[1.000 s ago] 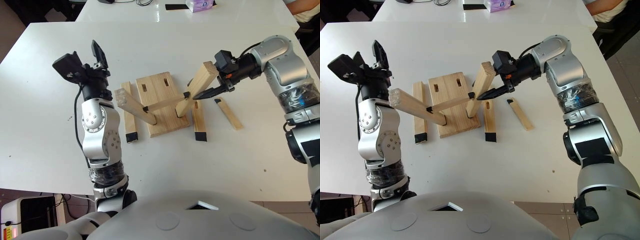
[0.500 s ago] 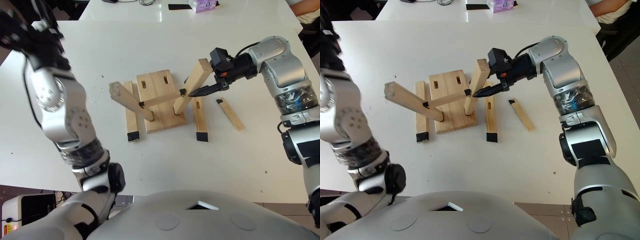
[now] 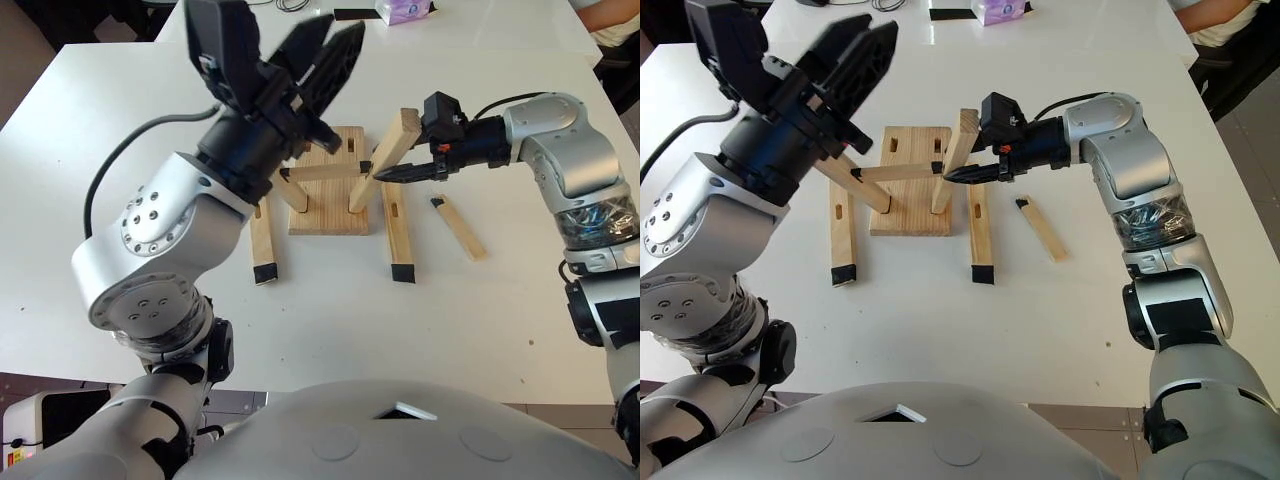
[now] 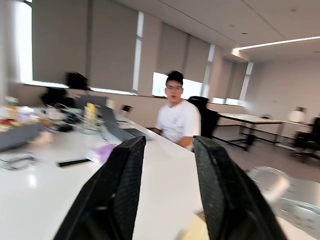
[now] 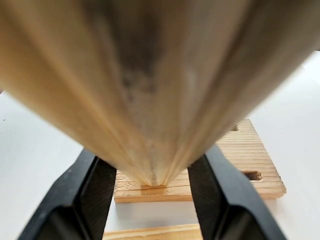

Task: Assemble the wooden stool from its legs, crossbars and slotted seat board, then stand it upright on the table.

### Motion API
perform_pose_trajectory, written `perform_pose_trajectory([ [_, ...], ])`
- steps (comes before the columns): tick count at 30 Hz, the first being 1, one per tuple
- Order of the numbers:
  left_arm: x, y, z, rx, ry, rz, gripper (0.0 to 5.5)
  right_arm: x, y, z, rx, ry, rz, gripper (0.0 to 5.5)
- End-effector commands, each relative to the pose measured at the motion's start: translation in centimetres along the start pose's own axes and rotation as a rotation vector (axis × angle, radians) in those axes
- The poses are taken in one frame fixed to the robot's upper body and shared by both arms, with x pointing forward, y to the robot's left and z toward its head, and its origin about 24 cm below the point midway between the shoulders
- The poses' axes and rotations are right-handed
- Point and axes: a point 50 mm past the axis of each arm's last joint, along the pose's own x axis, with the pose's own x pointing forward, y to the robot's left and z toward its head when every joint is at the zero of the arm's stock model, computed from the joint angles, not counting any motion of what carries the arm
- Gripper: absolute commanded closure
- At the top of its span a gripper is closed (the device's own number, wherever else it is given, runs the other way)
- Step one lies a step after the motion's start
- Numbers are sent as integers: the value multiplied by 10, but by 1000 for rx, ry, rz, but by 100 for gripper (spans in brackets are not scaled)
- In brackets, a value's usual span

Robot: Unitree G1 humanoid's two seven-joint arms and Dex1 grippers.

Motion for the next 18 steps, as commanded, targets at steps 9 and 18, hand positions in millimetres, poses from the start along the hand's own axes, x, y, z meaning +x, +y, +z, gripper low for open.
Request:
perform_pose_trajectory([
  [9,-11,12,-91,101,484,259,448,3,-4,-14,54,83,-21,346],
  [18,-22,10,-118,147,598,227,448,7,-8,3,31,60,3,346],
])
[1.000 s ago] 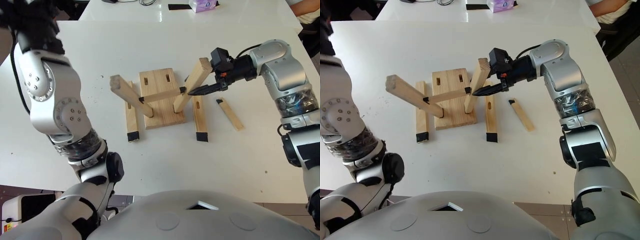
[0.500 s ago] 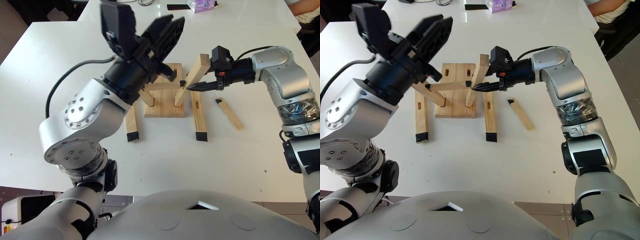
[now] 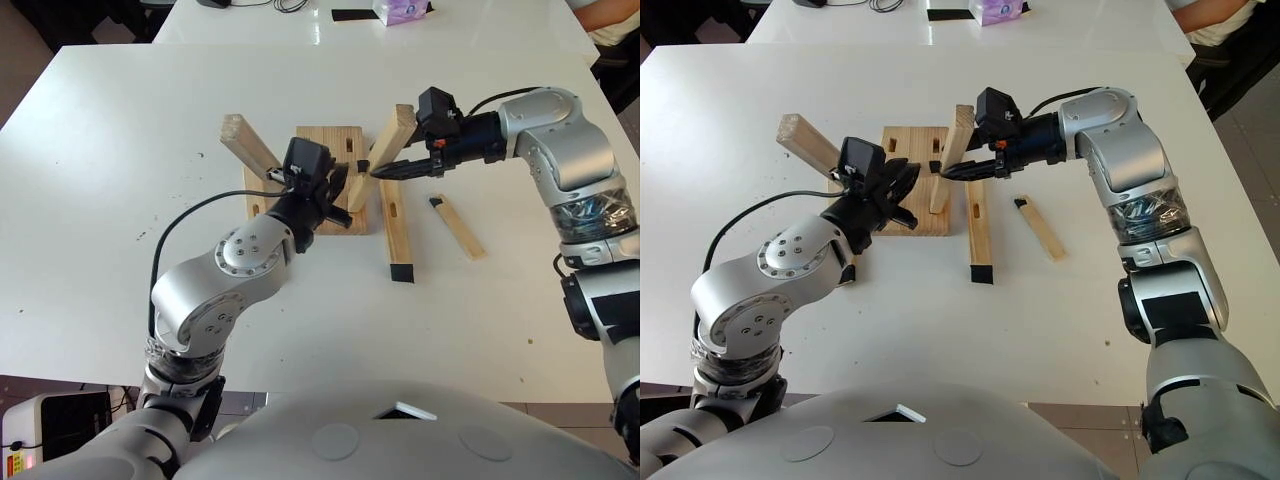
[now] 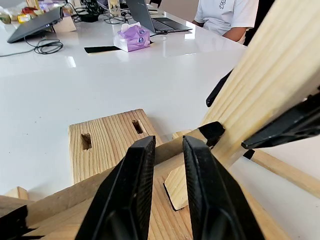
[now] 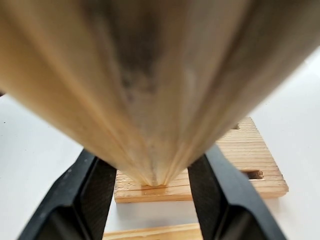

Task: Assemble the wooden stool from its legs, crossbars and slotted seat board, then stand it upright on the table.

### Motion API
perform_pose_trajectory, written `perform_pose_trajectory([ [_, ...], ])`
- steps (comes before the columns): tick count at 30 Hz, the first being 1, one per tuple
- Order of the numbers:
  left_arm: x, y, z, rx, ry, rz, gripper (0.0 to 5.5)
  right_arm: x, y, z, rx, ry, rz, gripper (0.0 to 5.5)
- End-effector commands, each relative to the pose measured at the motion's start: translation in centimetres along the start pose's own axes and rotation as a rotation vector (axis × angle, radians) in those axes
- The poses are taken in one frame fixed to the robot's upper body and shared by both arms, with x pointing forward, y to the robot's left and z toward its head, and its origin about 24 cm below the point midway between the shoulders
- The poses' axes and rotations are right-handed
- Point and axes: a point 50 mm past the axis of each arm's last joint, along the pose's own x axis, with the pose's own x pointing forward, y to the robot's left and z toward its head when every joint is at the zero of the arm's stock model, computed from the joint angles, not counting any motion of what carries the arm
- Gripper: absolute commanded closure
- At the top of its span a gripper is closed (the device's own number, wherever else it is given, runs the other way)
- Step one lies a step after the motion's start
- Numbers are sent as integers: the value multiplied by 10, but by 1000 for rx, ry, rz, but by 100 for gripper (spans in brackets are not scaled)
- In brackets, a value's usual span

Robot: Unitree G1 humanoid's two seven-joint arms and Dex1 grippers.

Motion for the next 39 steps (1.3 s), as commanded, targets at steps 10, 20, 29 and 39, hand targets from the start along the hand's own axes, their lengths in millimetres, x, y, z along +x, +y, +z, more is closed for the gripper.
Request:
perform_pose_trajectory([
  [10,-9,11,79,-67,-468,84,478,3,1,-8,16,70,-14,346],
  [20,2,0,-27,79,111,30,550,7,-5,11,4,49,7,346],
  [29,7,2,-8,20,-22,46,550,9,-1,15,-17,61,35,346],
  [39,0,26,58,-52,-474,214,550,0,-4,-3,12,125,-5,346],
])
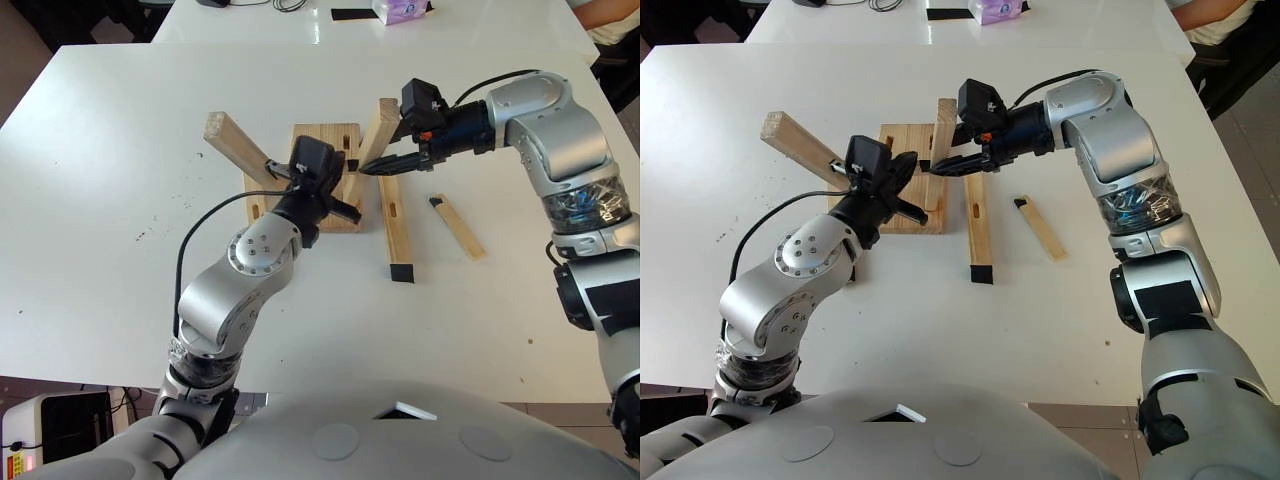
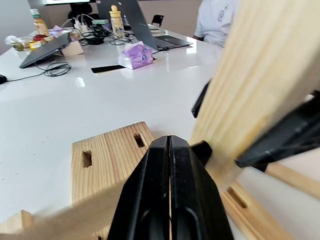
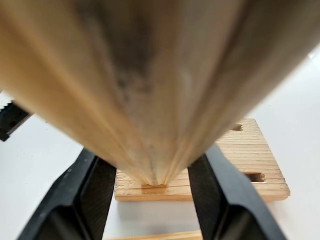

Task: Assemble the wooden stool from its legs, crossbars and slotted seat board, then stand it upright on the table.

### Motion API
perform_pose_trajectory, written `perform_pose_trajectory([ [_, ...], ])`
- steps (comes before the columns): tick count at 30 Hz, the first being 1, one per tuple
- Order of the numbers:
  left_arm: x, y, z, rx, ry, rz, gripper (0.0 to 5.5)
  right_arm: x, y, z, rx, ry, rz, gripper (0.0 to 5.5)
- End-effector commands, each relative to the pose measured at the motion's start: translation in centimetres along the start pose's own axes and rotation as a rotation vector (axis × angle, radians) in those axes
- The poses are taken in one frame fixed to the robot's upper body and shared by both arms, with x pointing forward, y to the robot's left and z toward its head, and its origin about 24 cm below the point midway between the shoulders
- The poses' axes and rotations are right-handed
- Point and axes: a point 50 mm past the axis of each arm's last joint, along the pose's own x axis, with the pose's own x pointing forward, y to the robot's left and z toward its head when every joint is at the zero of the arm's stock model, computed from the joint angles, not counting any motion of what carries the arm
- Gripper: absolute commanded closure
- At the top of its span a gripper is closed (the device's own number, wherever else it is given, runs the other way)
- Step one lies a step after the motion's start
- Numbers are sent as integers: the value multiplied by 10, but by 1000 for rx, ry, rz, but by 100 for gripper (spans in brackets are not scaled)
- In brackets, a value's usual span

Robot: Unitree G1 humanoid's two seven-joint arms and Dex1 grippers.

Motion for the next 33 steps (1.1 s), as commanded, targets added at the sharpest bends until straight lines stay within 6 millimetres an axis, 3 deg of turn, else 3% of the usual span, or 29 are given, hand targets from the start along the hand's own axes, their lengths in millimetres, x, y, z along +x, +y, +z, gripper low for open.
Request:
perform_pose_trajectory([
  [1,-7,25,71,-58,-425,168,550,-11,1,-23,51,81,-34,346],
  [4,-22,52,118,-85,-653,325,550,-19,6,-33,75,86,-55,346],
  [7,-46,92,169,-58,-834,497,550,-26,10,-41,105,89,-88,346],
  [9,-61,117,178,10,-841,610,550,-30,12,-45,117,87,-101,346],
  [12,-56,139,147,81,-625,677,550,-33,16,-46,126,79,-112,346],
  [14,-40,139,109,134,-376,629,550,-33,17,-45,120,74,-105,346],
  [17,-24,116,53,213,-70,412,550,-28,16,-38,99,50,-65,346],
  [19,-14,82,20,216,41,161,550,-24,15,-34,83,37,-29,346],
  [21,-8,39,17,175,-8,-95,550,-19,13,-33,69,38,7,346],
  [23,-12,2,34,104,-125,-306,550,-15,12,-33,55,53,35,346],
  [26,-27,-24,43,26,-189,-504,550,-13,13,-31,47,58,55,346],
  [29,-26,-5,33,47,-119,-409,550,-13,14,-36,56,67,46,346],
  [33,-22,64,40,70,-126,-20,550,-18,15,-45,84,77,3,346],
])
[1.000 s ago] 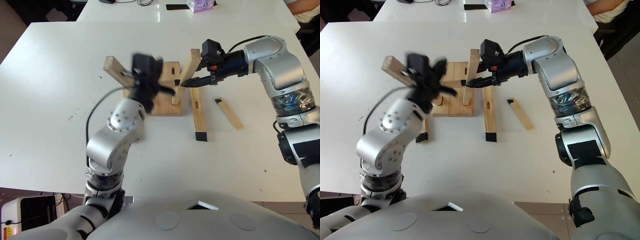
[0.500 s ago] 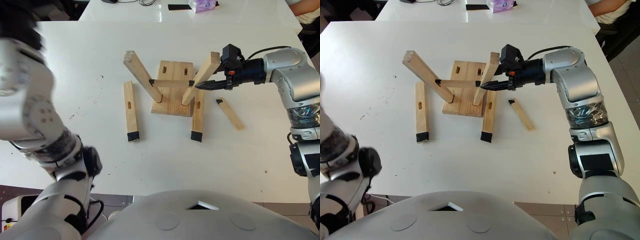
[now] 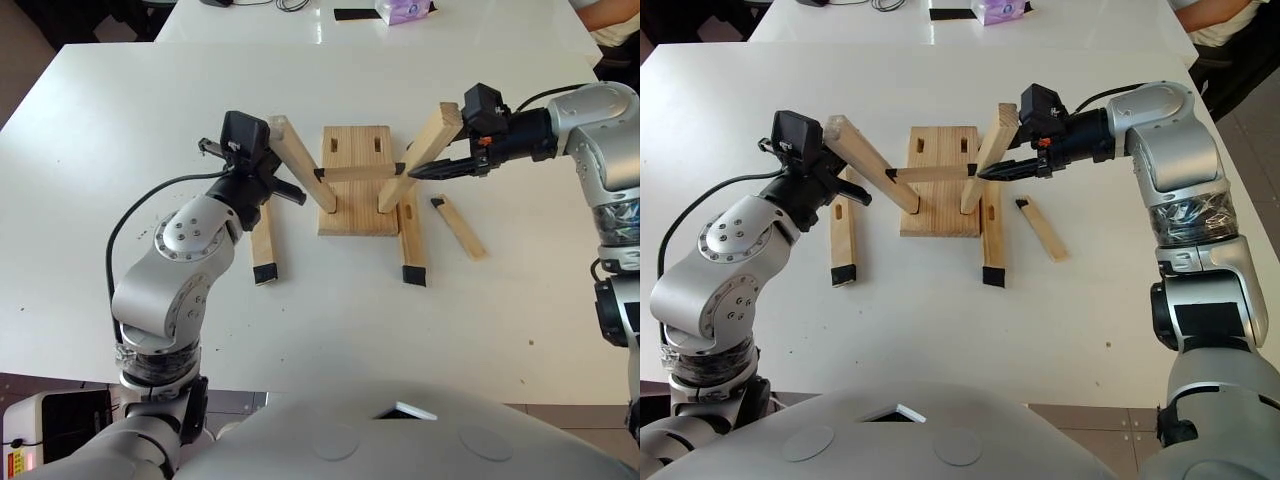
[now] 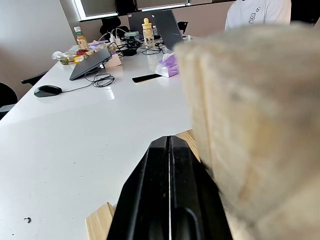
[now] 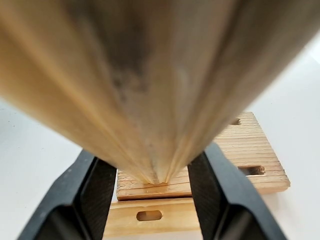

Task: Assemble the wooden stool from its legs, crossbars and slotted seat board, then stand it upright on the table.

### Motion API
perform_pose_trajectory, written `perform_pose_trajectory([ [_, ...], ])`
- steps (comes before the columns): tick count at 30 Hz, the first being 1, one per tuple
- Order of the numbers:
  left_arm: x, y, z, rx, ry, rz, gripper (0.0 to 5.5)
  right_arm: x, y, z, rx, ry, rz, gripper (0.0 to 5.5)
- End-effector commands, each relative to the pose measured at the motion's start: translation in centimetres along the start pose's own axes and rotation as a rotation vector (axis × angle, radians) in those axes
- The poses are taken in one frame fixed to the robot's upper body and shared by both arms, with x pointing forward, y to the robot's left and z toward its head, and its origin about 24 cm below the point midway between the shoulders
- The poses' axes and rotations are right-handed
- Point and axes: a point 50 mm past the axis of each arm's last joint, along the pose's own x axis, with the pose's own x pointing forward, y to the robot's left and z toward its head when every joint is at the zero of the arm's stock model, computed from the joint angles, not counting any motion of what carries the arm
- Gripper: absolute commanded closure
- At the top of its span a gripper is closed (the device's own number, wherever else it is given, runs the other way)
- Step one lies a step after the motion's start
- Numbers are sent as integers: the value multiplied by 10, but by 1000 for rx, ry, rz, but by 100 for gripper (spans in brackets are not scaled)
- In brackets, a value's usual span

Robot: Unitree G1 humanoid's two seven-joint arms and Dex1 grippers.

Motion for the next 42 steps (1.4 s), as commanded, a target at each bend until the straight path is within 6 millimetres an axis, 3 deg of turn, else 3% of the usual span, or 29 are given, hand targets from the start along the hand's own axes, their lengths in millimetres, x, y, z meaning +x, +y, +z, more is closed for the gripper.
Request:
perform_pose_trajectory([
  [1,-4,33,23,-12,-123,81,550,27,6,-20,51,71,4,346],
  [3,-14,74,8,36,-7,327,550,24,4,-23,65,63,-58,346],
  [5,-26,102,-7,62,86,467,550,21,0,-24,76,48,-118,346],
  [8,-37,114,-20,105,151,511,550,20,0,-23,79,39,-130,346],
  [10,-36,106,-20,100,144,482,550,23,1,-20,70,42,-114,346],
  [12,-20,51,-10,4,43,121,550,28,0,-16,57,40,-90,346],
  [14,-13,-19,12,-106,-122,-305,550,33,0,-12,44,39,-58,346],
  [15,-13,-43,20,-167,-182,-435,550,37,0,-10,38,40,-41,346],
  [16,-17,-62,27,-185,-229,-555,550,41,0,-8,30,41,-17,346],
  [18,-25,-77,29,-220,-251,-655,550,45,1,-6,19,42,27,346],
  [22,-32,-57,17,-195,-192,-556,550,39,5,-9,20,49,70,346],
  [26,-36,-35,17,-225,-210,-487,550,33,12,-16,30,23,111,346],
  [30,-39,5,14,-280,-222,-325,550,29,16,-22,-3,-38,74,346],
  [32,-44,19,12,-312,-221,-298,550,24,16,-27,6,-63,22,299],
  [38,-53,25,-9,-415,-173,-307,550,18,14,-22,21,-171,-79,200],
  [42,-53,40,-23,-462,-176,-129,550,-3,16,-27,22,-144,-165,198],
])
